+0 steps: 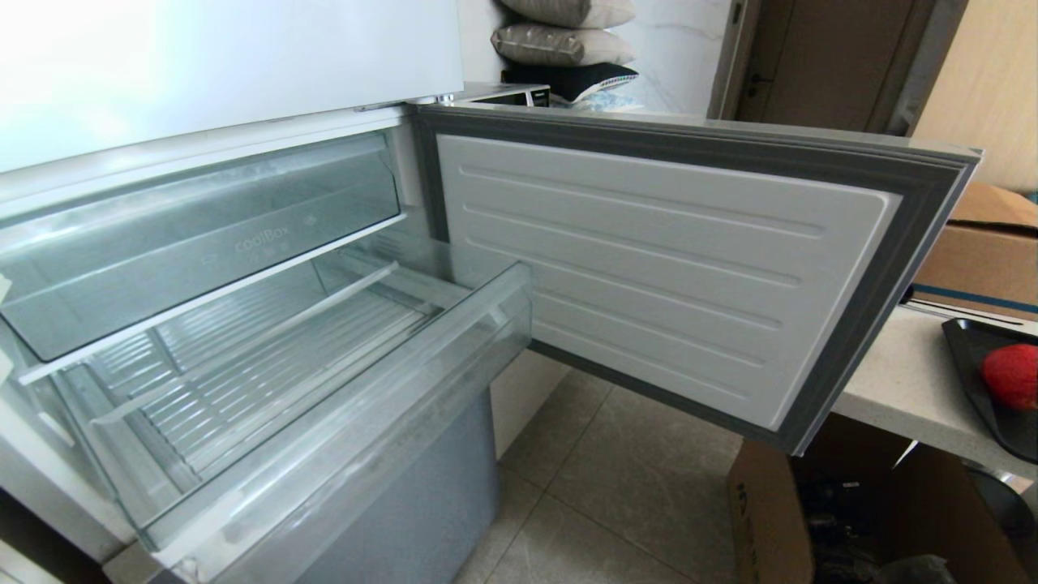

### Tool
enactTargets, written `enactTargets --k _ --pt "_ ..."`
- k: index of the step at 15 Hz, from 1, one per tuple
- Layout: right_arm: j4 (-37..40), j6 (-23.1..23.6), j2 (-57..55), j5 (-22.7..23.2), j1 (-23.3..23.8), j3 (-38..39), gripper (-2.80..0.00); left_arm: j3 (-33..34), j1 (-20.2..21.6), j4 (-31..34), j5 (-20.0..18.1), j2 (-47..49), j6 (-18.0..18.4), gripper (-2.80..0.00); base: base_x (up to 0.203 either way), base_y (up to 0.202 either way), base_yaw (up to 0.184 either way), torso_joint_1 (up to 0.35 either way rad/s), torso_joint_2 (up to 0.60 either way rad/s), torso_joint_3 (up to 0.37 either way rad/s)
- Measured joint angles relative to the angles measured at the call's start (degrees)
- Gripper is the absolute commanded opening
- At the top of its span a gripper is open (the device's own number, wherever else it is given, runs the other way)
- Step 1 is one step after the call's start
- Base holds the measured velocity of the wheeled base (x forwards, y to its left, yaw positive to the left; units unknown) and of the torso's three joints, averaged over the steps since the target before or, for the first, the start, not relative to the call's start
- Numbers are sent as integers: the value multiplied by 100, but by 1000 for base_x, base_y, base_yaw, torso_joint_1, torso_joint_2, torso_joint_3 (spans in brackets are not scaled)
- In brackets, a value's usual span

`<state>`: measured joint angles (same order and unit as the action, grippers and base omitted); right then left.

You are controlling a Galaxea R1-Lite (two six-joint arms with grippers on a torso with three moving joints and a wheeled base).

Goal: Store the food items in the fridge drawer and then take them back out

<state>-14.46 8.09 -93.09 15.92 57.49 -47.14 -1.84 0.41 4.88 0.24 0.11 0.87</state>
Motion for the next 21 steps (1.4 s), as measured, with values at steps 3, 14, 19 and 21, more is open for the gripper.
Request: enactTargets --k 3,14,19,21 --pt "-20 55 -237 450 9 -169 0 0 0 0 -1 0 1 -280 0 0 0 0 0 0" --pt "-474 499 -900 835 -149 -393 0 0 0 -2 0 0 1 -280 0 0 0 0 0 0" --pt "-472 502 -1174 835 -200 -654 0 0 0 -2 -2 0 1 -280 0 0 0 0 0 0" --pt "-469 499 -1264 836 -225 -721 0 0 0 -1 -2 0 1 -280 0 0 0 0 0 0"
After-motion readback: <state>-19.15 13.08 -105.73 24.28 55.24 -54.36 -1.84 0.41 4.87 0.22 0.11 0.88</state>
